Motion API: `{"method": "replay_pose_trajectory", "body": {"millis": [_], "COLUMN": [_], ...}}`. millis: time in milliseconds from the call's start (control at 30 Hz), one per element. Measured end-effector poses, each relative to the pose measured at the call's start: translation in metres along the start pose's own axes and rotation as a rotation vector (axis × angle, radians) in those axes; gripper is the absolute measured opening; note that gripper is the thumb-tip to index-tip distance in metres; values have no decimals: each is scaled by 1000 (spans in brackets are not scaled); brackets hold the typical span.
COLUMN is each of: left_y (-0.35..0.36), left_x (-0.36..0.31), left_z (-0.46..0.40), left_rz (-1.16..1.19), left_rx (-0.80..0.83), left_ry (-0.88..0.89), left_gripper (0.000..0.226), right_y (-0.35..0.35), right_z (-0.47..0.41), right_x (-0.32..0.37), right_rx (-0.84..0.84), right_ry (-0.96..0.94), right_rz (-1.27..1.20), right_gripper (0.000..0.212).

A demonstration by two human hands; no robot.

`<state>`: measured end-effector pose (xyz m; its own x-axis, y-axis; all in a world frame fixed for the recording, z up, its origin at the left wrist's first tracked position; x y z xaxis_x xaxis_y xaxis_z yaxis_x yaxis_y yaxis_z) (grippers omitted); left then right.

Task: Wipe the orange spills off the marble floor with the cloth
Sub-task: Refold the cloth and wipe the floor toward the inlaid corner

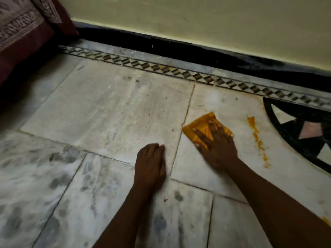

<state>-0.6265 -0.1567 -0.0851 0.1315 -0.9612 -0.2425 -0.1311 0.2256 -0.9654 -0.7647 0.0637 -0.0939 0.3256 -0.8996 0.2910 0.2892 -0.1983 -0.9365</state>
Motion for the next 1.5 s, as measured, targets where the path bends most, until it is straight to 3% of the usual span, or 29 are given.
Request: {"method": "replay_pose_trajectory", "body": {"millis": [200, 267, 333, 433, 500, 633, 733, 800, 900, 967, 1000, 1067, 1133, 1233, 1300, 1367, 1433, 1500], "left_y": [28, 31, 28, 24, 27, 30, 31, 27, 23, 23, 23, 24, 25, 24, 22, 22, 22, 23], "left_x": [-31, -31, -29, -26, -25, -25, -25, -26, -25, -25, -25, -23, -24, -22, -26, -28, -28, -28], "left_z": [-73, -75, -73, -75, -72, -73, -74, -73, -75, -74, -75, -76, -75, -72, -73, -73, -75, -75], "left_rz": [-88, -90, -69, -52, -35, -63, -70, -73, -71, -66, -54, -47, -51, -65, -69, -66, -47, -39], "left_rx": [-22, -33, -8, 9, 30, 49, 50, 24, 8, 18, 20, 23, 32, 42, 42, 46, 47, 48], "left_ry": [7, 1, 6, -18, -22, -27, -35, -35, -49, -50, -48, -51, -47, -54, -51, -54, -59, -65], "left_gripper": [58, 58, 59, 60, 60, 61, 62, 62, 61, 62, 63, 63, 63, 63, 63, 62, 62, 62], "right_y": [-18, -13, -11, -4, -2, -31, -38, -29, -13, -9, -11, -24, -34, -40, -34, -19, -1, 6], "right_z": [-77, -99, -97, -51, -25, -70, -142, -174, -152, -110, -96, -93, -118, -182, -224, -239, -217, -182], "right_x": [-28, -14, 6, 26, -1, -65, -40, 5, 64, 57, 37, -8, -41, -19, 27, 89, 129, 127], "right_rx": [-142, -150, -196, -165, -106, -229, -264, -193, -130, -83, -69, -93, -172, -236, -187, -105, -28, 6], "right_ry": [445, 482, 325, -76, -147, 257, 479, 358, -57, -232, -233, -95, 177, 478, 387, 111, -160, -296], "right_rz": [-165, -187, -150, -31, 10, -36, -171, -182, -42, -9, -2, -15, -49, -204, -208, -123, -42, -35], "right_gripper": [61, 61, 60, 60, 61, 62, 63, 61, 58, 59, 59, 61, 64, 65, 65, 62, 62, 60]}}
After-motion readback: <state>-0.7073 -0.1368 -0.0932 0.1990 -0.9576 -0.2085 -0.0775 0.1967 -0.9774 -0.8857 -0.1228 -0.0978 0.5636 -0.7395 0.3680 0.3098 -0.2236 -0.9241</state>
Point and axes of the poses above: each hand's wrist, its own z-axis away from the middle knuckle, its own y-axis out of the palm, x = y × z, the point moved 9 cm from there along -z, towards the middle knuckle, and after that the axes turned 9 degrees about -z, right-handed, at the moved point
